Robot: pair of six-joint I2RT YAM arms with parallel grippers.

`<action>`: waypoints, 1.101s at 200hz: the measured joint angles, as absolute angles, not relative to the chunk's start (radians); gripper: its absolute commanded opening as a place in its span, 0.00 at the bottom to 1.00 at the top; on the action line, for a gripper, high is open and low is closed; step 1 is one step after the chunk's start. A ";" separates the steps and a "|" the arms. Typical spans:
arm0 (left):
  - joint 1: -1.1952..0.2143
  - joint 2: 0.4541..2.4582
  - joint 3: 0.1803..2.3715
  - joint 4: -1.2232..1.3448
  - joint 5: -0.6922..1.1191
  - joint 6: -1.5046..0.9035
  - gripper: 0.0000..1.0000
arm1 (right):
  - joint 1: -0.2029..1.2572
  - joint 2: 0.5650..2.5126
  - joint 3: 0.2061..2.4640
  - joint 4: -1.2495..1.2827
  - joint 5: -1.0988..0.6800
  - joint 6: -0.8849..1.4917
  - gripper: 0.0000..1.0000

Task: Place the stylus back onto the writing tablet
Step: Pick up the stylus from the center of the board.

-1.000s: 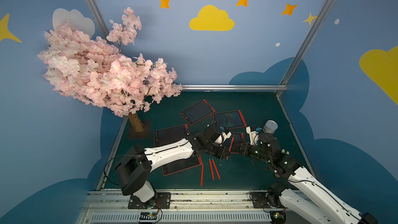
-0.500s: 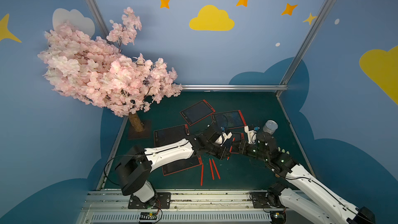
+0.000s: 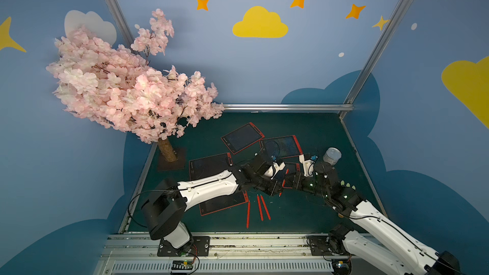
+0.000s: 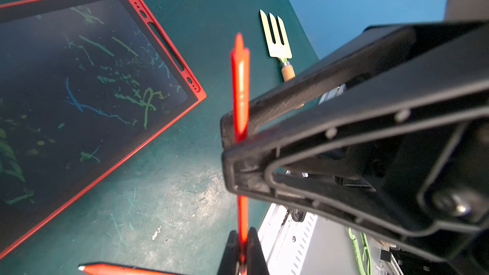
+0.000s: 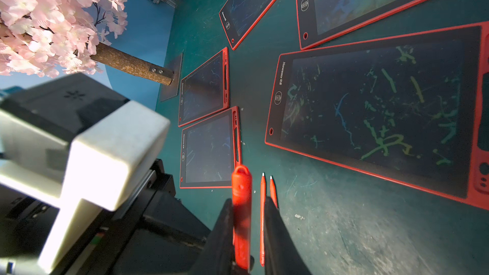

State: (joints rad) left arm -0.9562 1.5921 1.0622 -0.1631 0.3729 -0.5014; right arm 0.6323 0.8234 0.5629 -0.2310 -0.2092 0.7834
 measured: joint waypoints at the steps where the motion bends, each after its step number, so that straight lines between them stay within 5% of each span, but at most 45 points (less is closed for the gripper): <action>1: -0.956 1.592 1.062 -0.163 0.373 -0.501 0.02 | 0.632 0.824 0.563 -0.230 -0.210 0.785 0.17; 84: -0.956 1.605 1.062 -0.152 0.378 -0.507 0.03 | 0.632 0.834 0.563 -0.228 -0.205 0.782 0.12; 174: -0.956 1.607 1.062 -0.131 0.361 -0.536 0.02 | 0.645 0.831 0.563 -0.232 -0.194 0.785 0.24; 220: -0.956 1.607 1.062 -0.131 0.331 -0.548 0.02 | 0.662 0.819 0.560 -0.246 -0.187 0.788 0.16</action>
